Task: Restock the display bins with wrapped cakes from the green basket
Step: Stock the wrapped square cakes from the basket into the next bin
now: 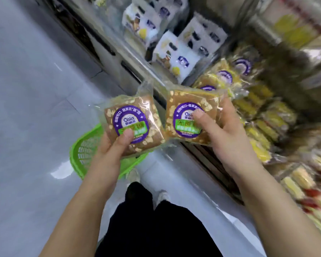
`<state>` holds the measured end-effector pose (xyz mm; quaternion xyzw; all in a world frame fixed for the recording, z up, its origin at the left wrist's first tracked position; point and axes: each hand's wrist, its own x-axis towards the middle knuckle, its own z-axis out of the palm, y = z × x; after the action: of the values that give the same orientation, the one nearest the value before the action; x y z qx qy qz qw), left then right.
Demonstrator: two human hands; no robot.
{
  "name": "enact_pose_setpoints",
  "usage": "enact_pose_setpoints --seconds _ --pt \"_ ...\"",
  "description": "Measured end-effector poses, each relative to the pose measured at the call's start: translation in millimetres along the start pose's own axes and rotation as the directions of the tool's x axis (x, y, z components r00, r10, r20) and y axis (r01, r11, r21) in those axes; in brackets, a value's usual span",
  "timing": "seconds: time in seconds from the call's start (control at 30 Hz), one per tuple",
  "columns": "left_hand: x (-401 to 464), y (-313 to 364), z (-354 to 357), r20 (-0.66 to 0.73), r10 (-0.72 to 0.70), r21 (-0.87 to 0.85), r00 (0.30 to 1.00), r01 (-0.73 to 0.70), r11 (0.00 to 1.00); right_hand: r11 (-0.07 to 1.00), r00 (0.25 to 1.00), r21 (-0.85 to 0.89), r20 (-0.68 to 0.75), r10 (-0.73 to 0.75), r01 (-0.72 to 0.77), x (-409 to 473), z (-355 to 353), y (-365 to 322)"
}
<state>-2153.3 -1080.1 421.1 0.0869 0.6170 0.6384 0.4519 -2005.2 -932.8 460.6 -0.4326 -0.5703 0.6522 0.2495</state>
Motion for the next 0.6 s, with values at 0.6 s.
enact_pose_setpoints --seconds 0.6 --pt "46 16 128 0.687 -0.194 0.304 0.7 -0.034 0.952 0.901 0.734 0.427 -0.586 0.343 -0.08 32 -142 54"
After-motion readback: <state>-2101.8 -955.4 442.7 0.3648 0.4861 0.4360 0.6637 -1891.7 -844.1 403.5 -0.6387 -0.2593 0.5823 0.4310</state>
